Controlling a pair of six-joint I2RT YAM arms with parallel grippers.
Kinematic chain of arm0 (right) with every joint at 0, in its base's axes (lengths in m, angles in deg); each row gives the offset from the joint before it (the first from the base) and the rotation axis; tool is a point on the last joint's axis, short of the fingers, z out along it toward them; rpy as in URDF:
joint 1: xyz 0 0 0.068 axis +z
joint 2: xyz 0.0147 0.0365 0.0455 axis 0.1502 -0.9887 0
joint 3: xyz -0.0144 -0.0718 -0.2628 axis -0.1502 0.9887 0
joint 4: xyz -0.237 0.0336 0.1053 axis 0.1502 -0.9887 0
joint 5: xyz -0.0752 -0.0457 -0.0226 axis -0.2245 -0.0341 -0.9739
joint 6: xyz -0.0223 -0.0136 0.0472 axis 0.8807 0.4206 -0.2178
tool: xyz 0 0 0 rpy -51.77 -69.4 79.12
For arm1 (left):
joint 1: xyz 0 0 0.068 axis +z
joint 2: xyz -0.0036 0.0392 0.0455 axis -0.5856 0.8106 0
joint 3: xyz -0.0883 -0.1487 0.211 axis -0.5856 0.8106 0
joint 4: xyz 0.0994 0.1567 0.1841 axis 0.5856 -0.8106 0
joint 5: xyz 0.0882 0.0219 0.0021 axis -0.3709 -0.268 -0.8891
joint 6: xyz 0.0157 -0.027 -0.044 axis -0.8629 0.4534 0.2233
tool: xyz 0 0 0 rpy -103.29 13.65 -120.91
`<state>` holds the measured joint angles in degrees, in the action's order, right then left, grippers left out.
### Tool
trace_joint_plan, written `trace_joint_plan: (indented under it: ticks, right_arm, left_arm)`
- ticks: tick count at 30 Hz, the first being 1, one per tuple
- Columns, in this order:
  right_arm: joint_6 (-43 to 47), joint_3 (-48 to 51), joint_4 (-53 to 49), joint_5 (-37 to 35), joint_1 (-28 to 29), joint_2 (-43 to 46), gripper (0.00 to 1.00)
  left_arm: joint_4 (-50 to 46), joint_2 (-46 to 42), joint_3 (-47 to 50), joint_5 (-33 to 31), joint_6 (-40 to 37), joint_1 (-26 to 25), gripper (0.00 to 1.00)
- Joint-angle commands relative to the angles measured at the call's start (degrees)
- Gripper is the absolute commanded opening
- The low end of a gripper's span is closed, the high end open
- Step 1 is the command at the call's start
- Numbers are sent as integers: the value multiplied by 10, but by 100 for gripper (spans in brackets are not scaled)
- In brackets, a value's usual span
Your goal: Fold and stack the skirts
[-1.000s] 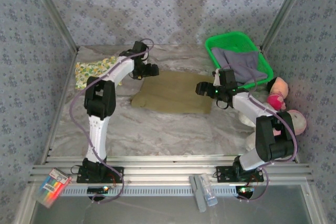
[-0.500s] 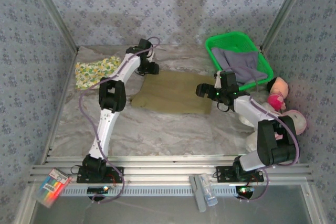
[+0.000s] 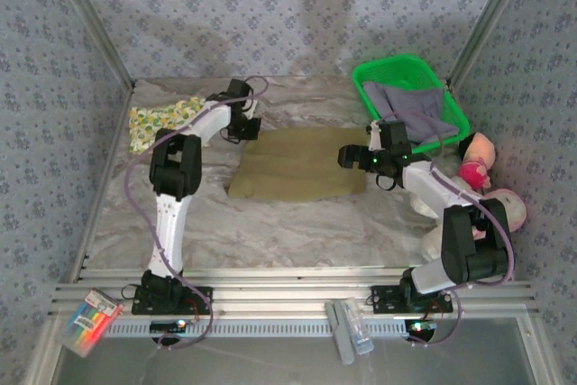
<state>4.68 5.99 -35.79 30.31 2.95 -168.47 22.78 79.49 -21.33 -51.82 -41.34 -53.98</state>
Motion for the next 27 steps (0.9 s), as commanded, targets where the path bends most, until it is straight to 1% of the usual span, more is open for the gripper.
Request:
trace_joint_plan:
  ticks: [1, 3, 5, 6, 8, 9, 12, 14, 16, 18, 21, 23, 25, 27]
  right_arm:
    - [88, -73, -86, 4, 1, -37, 99]
    - [132, -120, -129, -14, 4, -76, 99]
    - [149, -165, -168, -52, 6, -117, 98]
    - [160, -200, -193, -56, 6, -139, 98]
    - [189, -262, -235, -68, 5, -187, 96]
    - [219, -297, -259, -76, 7, -213, 94]
    - [305, -387, -324, -101, 22, -284, 90]
    - [361, -462, -383, -98, 21, -338, 85]
    - [399, -546, -440, -96, 21, -391, 83]
    - [438, -603, -456, -101, 22, -430, 82]
    - [503, -665, -464, -108, 22, -484, 81]
    - [537, -737, -508, -112, 22, -526, 81]
    - [548, -809, -551, -125, 22, -571, 81]
    - [546, -867, -562, -148, 22, -608, 81]
  left_arm:
    - [75, -71, 78, -7, -16, 22, 0]
    - [96, -99, 120, 0, -14, 35, 0]
    - [113, -117, 148, 10, -10, 46, 0]
    - [115, -122, 155, 16, -9, 50, 0]
    - [113, -125, 160, 22, -9, 54, 0]
    - [111, -125, 161, 23, -10, 54, 0]
    - [115, -127, 162, 29, -9, 53, 0]
    - [118, -130, 162, 32, -7, 54, 0]
    - [122, -135, 164, 41, -6, 53, 0]
    - [129, -143, 168, 50, -11, 52, 0]
    - [128, -149, 167, 48, -19, 49, 0]
    - [118, -145, 160, 50, -24, 49, 0]
    - [111, -142, 156, 54, -28, 49, 0]
    - [110, -141, 157, 58, -31, 49, 0]
